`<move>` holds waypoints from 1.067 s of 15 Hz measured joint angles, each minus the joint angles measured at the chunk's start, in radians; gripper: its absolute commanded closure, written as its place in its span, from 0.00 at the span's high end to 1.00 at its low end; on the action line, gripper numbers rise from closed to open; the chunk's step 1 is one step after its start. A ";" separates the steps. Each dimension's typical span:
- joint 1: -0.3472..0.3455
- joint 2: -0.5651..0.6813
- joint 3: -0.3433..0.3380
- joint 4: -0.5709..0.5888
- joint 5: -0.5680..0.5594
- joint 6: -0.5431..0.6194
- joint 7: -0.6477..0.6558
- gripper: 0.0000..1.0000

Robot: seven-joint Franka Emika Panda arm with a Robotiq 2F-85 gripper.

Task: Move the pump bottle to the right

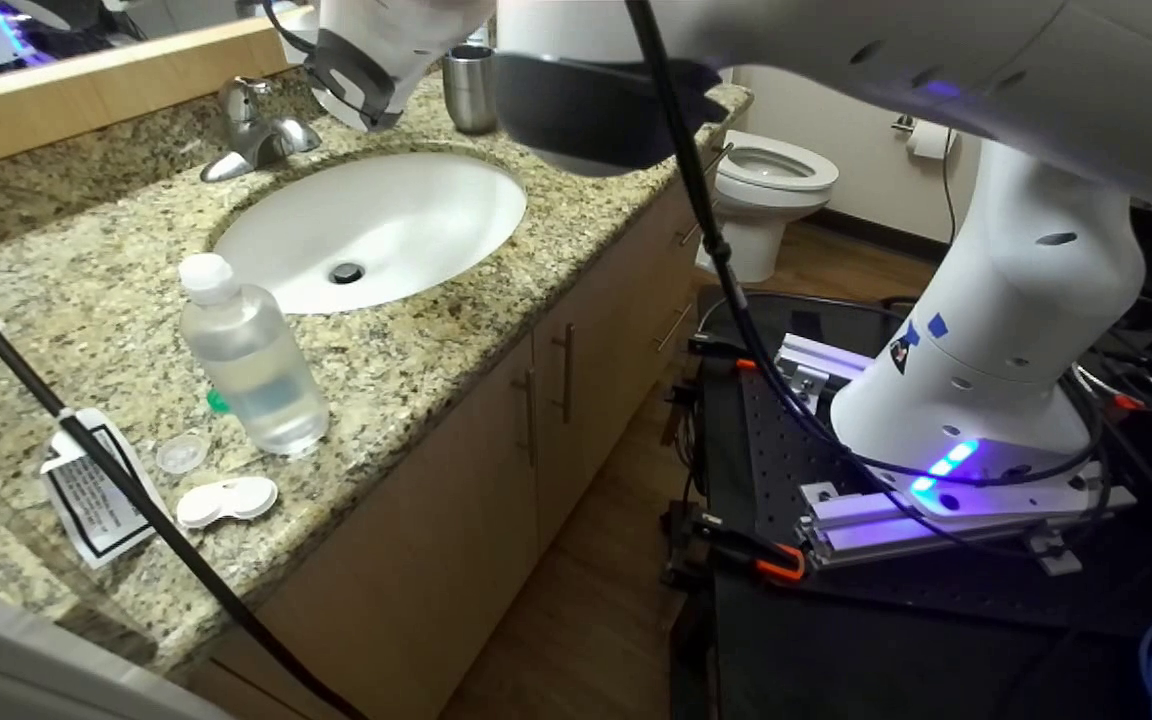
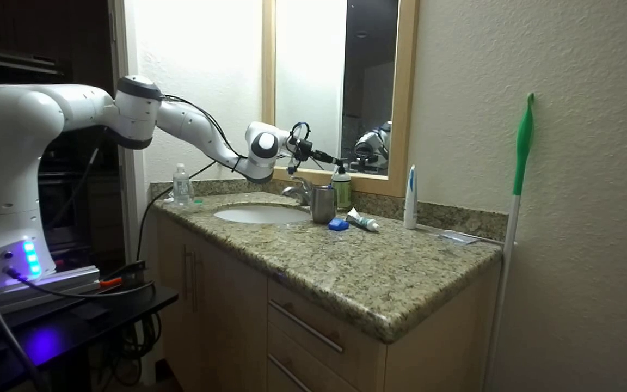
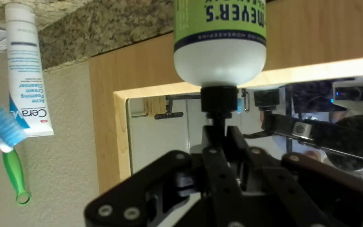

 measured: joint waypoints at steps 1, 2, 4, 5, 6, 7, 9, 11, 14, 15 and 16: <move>-0.008 0.022 -0.016 0.015 0.000 -0.035 0.001 0.03; -0.017 0.034 -0.020 0.033 -0.006 -0.083 0.001 0.03; -0.035 0.032 -0.024 0.075 -0.033 -0.158 0.001 0.03; -0.044 0.025 -0.023 0.099 -0.052 -0.198 0.001 0.03; -0.052 0.015 -0.021 0.122 -0.072 -0.240 0.001 0.03; -0.060 0.001 -0.014 0.145 -0.094 -0.281 0.001 0.03; -0.071 -0.028 0.006 0.184 -0.135 -0.344 0.002 0.03; -0.078 -0.056 0.030 0.209 -0.173 -0.391 0.003 0.38; -0.089 -0.098 0.065 0.241 -0.218 -0.459 0.013 0.05; -0.095 -0.112 0.076 0.253 -0.229 -0.480 0.017 0.00; -0.102 -0.129 0.089 0.264 -0.241 -0.500 0.021 0.00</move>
